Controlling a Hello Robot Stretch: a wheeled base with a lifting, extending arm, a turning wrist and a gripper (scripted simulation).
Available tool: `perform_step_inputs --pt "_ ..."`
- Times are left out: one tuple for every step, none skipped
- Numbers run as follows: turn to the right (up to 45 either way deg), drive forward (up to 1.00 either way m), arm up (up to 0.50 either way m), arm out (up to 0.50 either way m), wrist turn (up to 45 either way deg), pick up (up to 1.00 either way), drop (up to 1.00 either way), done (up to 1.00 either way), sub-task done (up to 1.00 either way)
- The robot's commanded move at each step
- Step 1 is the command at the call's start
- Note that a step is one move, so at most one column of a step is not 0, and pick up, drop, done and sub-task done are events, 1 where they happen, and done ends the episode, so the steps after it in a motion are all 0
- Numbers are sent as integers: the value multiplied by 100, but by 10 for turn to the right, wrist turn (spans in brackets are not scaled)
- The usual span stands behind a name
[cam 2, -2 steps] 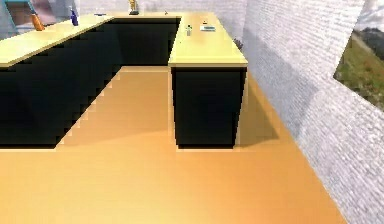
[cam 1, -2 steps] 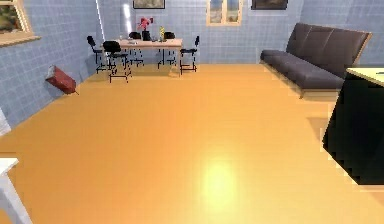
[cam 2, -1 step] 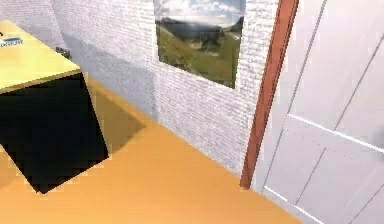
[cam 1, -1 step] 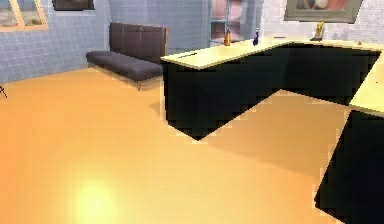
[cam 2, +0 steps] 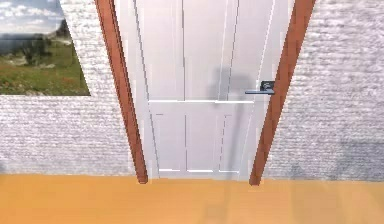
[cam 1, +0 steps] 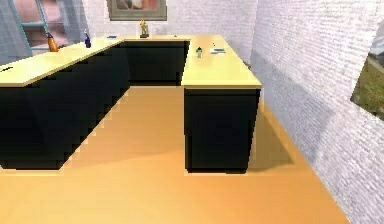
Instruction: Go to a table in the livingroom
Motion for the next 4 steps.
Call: perform_step_inputs --pt "0 5 0 0 0 0 0 0 0" --pt "-450 0 0 0 0 0 0 0 0" --pt "-390 0 0 0 0 0 0 0 0" --pt "0 60 0 0 0 0 0 0 0"
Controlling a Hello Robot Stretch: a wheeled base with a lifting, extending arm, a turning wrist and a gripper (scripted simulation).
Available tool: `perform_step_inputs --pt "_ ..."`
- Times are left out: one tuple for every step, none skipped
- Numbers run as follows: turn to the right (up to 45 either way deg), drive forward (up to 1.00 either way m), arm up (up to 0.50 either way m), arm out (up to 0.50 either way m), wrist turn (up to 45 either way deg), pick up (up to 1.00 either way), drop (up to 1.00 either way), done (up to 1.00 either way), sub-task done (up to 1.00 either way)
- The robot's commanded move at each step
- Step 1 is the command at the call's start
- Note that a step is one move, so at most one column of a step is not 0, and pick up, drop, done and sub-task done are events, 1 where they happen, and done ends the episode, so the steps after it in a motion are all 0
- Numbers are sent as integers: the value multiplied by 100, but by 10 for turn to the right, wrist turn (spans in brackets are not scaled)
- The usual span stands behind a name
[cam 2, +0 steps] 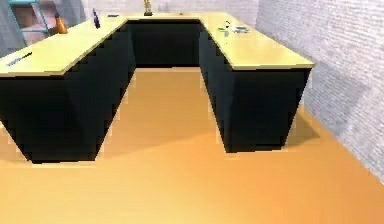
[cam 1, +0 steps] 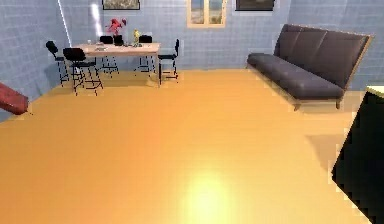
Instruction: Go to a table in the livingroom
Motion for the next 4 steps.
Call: perform_step_inputs --pt "-60 0 0 0 0 0 0 0 0" --pt "0 100 0 0 0 0 0 0 0" --pt "0 100 0 0 0 0 0 0 0" --pt "-30 0 0 0 0 0 0 0 0"
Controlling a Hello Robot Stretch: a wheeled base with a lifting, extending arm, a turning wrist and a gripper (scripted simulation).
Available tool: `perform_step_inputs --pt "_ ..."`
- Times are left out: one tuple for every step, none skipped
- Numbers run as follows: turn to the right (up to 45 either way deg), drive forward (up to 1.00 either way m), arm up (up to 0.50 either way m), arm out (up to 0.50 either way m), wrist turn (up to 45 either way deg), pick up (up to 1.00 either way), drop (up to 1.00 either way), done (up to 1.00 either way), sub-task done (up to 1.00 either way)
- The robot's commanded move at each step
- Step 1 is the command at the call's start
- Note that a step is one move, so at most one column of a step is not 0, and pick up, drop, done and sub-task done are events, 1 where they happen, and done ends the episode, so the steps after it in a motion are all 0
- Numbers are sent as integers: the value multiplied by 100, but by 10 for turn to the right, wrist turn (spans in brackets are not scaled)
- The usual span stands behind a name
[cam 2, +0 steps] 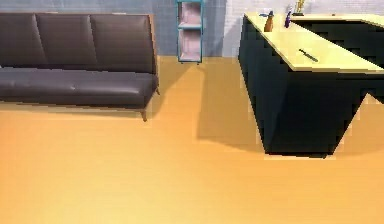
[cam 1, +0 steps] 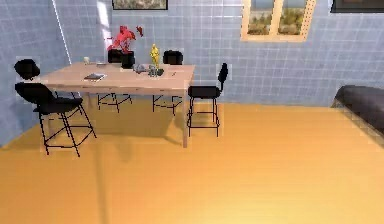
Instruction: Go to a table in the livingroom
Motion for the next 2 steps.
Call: perform_step_inputs --pt "0 100 0 0 0 0 0 0 0" --pt "0 10 0 0 0 0 0 0 0"
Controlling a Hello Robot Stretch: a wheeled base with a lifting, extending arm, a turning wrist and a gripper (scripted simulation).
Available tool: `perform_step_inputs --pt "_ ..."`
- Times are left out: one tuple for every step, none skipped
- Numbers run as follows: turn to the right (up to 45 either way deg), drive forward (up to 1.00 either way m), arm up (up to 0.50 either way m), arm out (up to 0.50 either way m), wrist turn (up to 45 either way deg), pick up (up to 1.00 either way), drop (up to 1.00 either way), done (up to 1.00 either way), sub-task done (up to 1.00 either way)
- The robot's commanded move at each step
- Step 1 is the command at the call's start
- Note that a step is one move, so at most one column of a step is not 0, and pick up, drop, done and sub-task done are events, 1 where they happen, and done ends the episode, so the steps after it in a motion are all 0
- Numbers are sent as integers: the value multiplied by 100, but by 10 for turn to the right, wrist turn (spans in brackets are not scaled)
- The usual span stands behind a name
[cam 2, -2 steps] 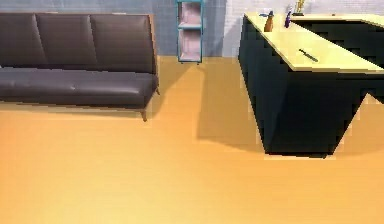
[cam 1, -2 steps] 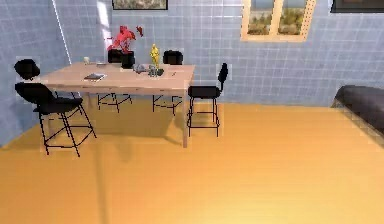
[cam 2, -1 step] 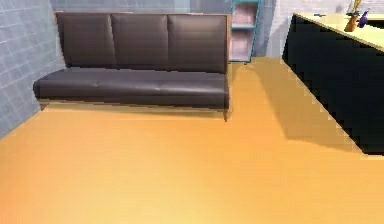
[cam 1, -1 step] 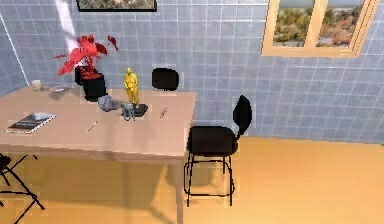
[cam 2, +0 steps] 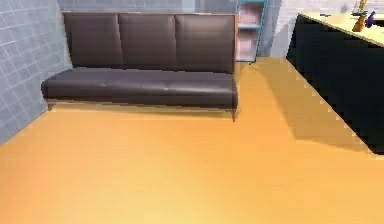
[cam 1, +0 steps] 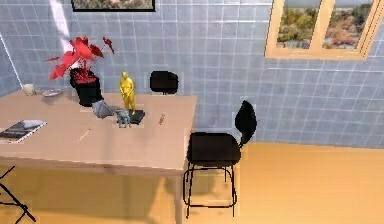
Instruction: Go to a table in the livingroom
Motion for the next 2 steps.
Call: perform_step_inputs --pt "-300 0 0 0 0 0 0 0 0" --pt "0 0 0 0 0 0 0 100 0"
